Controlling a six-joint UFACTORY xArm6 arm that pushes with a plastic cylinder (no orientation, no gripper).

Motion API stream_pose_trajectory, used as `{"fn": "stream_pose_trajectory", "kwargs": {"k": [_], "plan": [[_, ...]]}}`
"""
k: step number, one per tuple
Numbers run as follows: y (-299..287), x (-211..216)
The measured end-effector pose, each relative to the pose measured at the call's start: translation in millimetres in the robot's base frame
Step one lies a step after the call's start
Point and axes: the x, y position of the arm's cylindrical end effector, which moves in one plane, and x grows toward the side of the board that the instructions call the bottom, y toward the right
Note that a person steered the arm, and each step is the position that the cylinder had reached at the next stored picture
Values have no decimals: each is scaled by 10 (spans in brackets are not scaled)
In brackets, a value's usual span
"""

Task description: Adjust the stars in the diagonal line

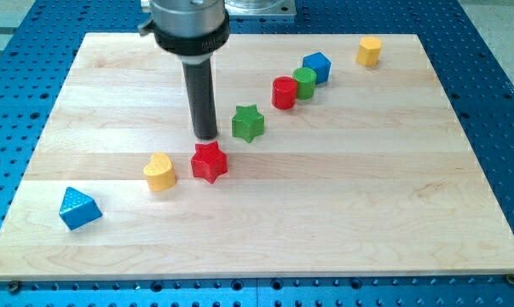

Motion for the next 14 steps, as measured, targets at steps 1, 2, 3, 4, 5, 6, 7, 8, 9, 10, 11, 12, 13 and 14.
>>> {"fn": "stream_pose_trajectory", "kwargs": {"k": [1,2,3,4,5,6,7,8,9,10,11,12,13,14], "plan": [[404,127],[962,93],[1124,85],[896,23],[471,-18],[497,179],[668,645],[214,897],[65,903],[90,907],[405,933],[317,856],[-2,686],[61,677]]}}
